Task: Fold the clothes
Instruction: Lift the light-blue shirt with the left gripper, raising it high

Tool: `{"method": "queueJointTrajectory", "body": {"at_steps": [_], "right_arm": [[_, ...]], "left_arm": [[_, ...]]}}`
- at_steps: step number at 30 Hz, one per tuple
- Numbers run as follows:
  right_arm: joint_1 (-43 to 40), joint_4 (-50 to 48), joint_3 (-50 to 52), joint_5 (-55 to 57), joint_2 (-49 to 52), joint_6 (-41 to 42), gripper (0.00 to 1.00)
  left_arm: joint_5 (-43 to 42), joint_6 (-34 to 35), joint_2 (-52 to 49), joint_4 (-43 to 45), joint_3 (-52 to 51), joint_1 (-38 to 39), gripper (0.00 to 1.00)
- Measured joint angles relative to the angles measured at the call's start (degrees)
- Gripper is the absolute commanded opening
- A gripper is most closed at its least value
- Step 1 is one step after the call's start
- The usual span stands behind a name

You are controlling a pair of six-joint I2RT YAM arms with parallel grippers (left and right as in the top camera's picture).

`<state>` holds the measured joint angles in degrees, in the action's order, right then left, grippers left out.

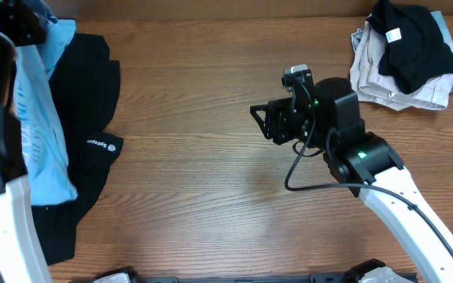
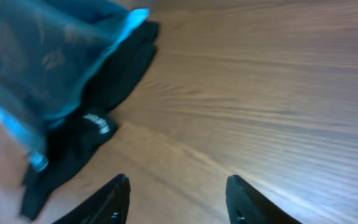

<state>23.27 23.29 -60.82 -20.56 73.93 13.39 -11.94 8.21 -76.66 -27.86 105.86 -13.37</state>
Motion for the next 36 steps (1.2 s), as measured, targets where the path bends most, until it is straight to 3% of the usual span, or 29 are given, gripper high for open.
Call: {"method": "queueJointTrajectory", "body": {"at_steps": [8, 15, 30, 36], "right_arm": [[1.9, 4.1, 0.0, -8.4, -1.5, -1.5, 0.59], [7.5, 5.1, 0.0, -10.2, -1.5, -3.0, 0.63], [11.3, 5.0, 0.0, -10.8, -1.5, -4.0, 0.64], [11.3, 1.3, 0.0, -9.8, -1.5, -4.1, 0.7]], "left_arm": [[-9.6, 6.6, 3.5, 13.0, 0.9, 1.4, 0.04], [-11.6, 11.5, 1.6, 26.2, 0.9, 6.8, 0.04], [-8.0, 22.3, 1.3, 37.4, 1.5, 13.5, 0.04], [-8.0, 24.8, 1.2, 37.8, 4.8, 16.5, 0.04]]}}
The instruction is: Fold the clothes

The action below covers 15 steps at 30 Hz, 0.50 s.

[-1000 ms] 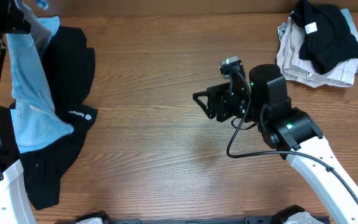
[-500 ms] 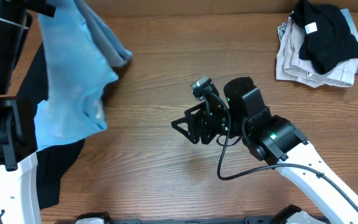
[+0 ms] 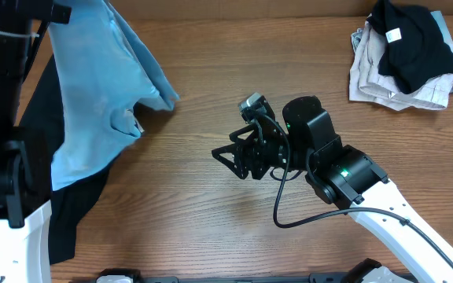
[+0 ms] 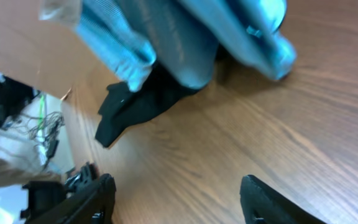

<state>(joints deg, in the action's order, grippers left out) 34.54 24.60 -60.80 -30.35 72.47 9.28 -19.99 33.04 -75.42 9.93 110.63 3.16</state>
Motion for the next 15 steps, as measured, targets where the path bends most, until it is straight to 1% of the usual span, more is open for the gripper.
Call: {"method": "queueJointTrajectory", "body": {"at_steps": [5, 8, 12, 15], "right_arm": [[0.0, -0.8, 0.0, 5.2, 0.2, -0.1, 0.74], [0.0, -2.4, 0.0, 7.7, 2.0, -0.3, 0.77], [0.0, -5.8, 0.0, 9.4, 8.1, -1.6, 0.81], [0.0, -7.4, 0.0, 10.0, 13.9, -2.3, 0.82]], "left_arm": [[-3.8, 0.6, 0.0, -0.2, 2.5, 1.0, 0.04], [-6.3, 1.0, 0.2, -2.1, 2.8, 1.0, 0.04], [-8.3, 1.2, 0.1, -6.0, 2.8, 1.0, 0.04], [-8.9, 1.2, 0.1, -7.5, 2.8, 0.8, 0.04]]}}
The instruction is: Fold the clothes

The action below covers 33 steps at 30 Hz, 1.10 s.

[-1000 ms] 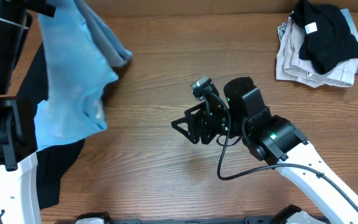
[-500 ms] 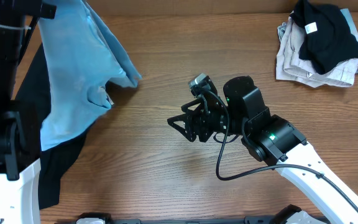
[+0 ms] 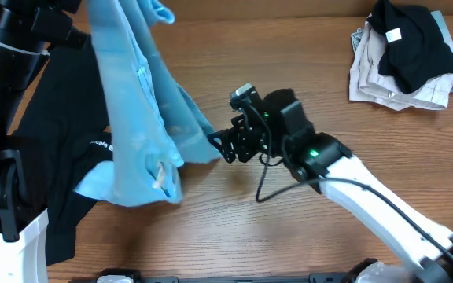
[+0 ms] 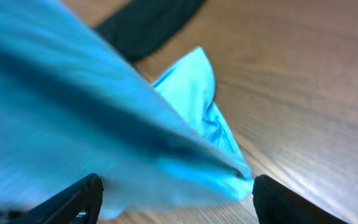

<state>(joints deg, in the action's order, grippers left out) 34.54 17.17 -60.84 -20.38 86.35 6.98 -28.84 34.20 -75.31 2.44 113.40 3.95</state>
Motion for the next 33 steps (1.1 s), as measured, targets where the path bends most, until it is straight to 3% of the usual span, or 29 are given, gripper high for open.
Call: {"method": "queueJointTrajectory", "body": {"at_steps": [7, 19, 26, 28, 29, 30, 33], "right_arm": [[0.0, -4.5, 0.0, 0.5, 8.5, -1.5, 0.83], [0.0, -21.0, 0.0, 2.3, 19.0, -2.5, 0.85], [0.2, -32.3, 0.0, -0.5, 24.3, -2.3, 0.63], [0.4, -33.7, 0.0, -2.5, 25.7, -1.8, 0.45], [0.6, -33.7, 0.0, -3.5, 26.2, -1.2, 0.27], [0.8, -33.8, 0.0, -4.9, 26.8, -0.9, 0.04], [1.0, -33.9, 0.0, -9.2, 27.1, 0.3, 0.04]], "left_arm": [[-1.9, 0.0, 0.0, -1.6, 0.0, -3.0, 0.04], [-7.2, 0.5, 0.0, -1.6, 0.0, -5.2, 0.04], [-8.3, 0.7, 0.0, -1.6, 0.0, -5.2, 0.04], [-8.6, 0.9, 0.1, -1.6, 0.0, -5.2, 0.04], [-8.7, 0.9, 0.1, -1.6, 0.0, -5.2, 0.04], [-8.8, 0.9, 0.1, -1.6, 0.0, -5.2, 0.04], [-9.2, 0.9, 0.2, -3.1, 0.0, -5.2, 0.04]]}}
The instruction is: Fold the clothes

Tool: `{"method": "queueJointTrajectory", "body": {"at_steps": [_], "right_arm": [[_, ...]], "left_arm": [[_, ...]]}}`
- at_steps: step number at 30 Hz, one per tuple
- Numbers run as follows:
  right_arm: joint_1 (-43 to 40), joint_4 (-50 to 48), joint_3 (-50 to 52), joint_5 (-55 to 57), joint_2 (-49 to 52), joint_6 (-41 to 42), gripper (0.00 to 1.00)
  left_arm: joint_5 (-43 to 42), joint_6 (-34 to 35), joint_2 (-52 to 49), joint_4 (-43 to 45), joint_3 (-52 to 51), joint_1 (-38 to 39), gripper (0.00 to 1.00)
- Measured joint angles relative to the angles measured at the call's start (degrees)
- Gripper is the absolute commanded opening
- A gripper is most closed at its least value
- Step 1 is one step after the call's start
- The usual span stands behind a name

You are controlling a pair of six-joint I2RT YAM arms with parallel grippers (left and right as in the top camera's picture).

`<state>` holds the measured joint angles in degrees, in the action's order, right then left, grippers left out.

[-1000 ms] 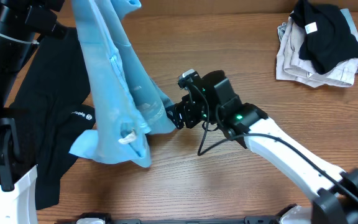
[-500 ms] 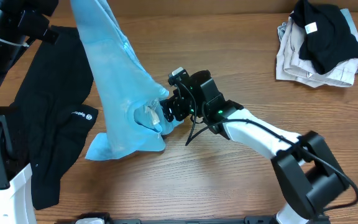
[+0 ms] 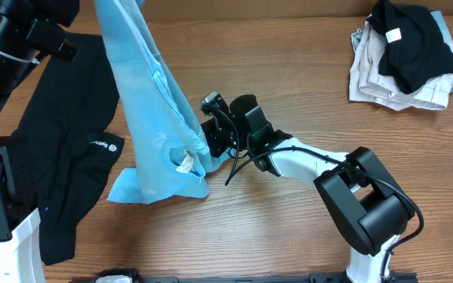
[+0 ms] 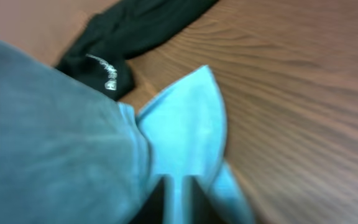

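Note:
A light blue shirt [image 3: 152,102] hangs stretched from the top left of the overhead view down to the table, its lower end bunched on the wood. Its upper end hangs from my left gripper [image 3: 101,5] at the frame's top edge, where the fingers are mostly hidden. My right gripper [image 3: 209,140] is shut on the shirt's lower right edge. In the right wrist view blue cloth [image 4: 179,137] fills the narrow gap between the fingers of the right gripper [image 4: 176,190].
A black garment [image 3: 61,149] with a small white logo [image 4: 104,71] lies spread at the left of the table. A pile of beige and black clothes [image 3: 407,51] sits at the back right corner. Bare wood [image 3: 329,102] lies between them.
My right gripper has moved left to the blue shirt's lower edge and shut on it; it was open just beside the cloth. The shirt's lower end now lies bunched on the table.
At first the blue shirt hung at the far left over the black garment, with my right gripper open mid-table. The left arm then held the shirt further right and the open right gripper stood closer each time. Now it grips the shirt's edge.

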<state>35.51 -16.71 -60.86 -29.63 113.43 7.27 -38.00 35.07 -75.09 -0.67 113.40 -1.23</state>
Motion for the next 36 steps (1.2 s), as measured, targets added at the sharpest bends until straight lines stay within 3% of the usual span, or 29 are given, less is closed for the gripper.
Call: {"method": "queueJointTrajectory", "body": {"at_steps": [4, 14, 18, 22, 27, 36], "right_arm": [[-2.3, 3.9, 0.0, -4.2, -1.5, 2.0, 0.04], [-24.0, 30.5, -0.3, -4.9, -28.4, 2.1, 0.04], [-25.4, 35.7, -0.3, -3.9, -33.2, 1.2, 0.04], [-25.3, 37.3, -0.3, -3.3, -33.8, 0.6, 0.04], [-25.8, 37.8, -0.3, -3.1, -33.8, 0.5, 0.04], [-35.3, 44.1, -0.3, -3.0, -42.9, 0.6, 0.04]], "left_arm": [[-1.1, 0.0, 0.1, -2.8, 0.0, -1.0, 0.04], [-2.8, -5.2, 0.4, -22.3, 0.2, -7.2, 0.04], [-3.0, -8.4, 0.3, -26.5, 0.2, -8.0, 0.04], [-3.2, -9.4, 0.0, -24.7, 0.2, -7.7, 0.04], [-3.0, -9.6, -1.7, -19.8, 0.2, -1.5, 0.04], [1.2, -9.9, -12.7, -15.6, 0.2, 21.0, 0.04]]}}
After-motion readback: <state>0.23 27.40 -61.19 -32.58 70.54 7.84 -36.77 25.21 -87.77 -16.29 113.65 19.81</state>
